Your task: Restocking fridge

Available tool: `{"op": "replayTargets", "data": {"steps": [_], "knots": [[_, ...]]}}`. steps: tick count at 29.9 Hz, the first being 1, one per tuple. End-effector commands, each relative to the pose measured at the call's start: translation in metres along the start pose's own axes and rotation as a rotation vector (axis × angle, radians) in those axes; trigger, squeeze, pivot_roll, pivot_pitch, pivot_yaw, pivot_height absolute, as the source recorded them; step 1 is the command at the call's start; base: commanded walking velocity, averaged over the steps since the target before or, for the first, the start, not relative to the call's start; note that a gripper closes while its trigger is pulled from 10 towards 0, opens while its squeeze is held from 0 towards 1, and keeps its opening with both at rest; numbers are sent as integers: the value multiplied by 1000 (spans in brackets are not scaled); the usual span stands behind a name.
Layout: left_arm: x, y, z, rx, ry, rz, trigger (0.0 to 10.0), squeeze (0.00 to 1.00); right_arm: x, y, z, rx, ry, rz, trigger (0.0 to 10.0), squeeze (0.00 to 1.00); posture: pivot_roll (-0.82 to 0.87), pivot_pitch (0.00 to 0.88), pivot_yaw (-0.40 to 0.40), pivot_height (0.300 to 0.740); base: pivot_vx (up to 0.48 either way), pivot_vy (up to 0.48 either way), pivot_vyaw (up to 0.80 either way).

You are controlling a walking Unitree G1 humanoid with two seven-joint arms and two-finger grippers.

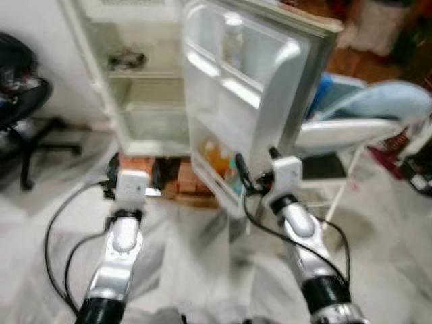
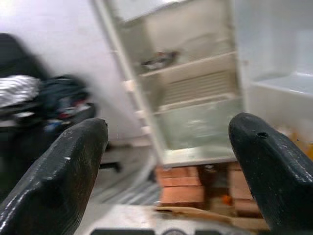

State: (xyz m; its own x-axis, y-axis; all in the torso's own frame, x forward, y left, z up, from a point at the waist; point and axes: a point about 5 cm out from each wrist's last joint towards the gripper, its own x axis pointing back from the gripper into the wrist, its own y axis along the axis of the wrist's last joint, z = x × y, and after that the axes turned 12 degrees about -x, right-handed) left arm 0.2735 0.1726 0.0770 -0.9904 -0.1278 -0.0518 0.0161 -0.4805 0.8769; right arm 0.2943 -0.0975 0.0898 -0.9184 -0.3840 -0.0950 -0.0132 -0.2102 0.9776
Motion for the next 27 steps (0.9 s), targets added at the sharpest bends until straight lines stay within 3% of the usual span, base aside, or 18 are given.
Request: {"op": "replayTargets", "data": {"steps": [1, 14, 18, 27], "knots": [[-1, 6, -7, 12, -16, -13, 10000, 0, 4, 3, -10, 21, -24, 1, 10000, 0, 51, 0, 26, 740, 0, -240, 725], [-2, 6, -6, 54, -16, -5, 10000, 0, 5, 5, -16, 66, -82, -14, 10000, 0, 48, 0, 23, 740, 0, 0, 113], [-1, 4, -5, 54, -10, 3, 10000, 0, 5, 4, -15, 99, -84, -12, 10000, 0, 47, 0, 23, 740, 318, 0, 0], [-1, 5, -5, 67, -13, 2, 10000, 0, 8, 6, -18, 68, -96, -23, 10000, 0, 42, 0, 22, 740, 390, 0, 0]]}}
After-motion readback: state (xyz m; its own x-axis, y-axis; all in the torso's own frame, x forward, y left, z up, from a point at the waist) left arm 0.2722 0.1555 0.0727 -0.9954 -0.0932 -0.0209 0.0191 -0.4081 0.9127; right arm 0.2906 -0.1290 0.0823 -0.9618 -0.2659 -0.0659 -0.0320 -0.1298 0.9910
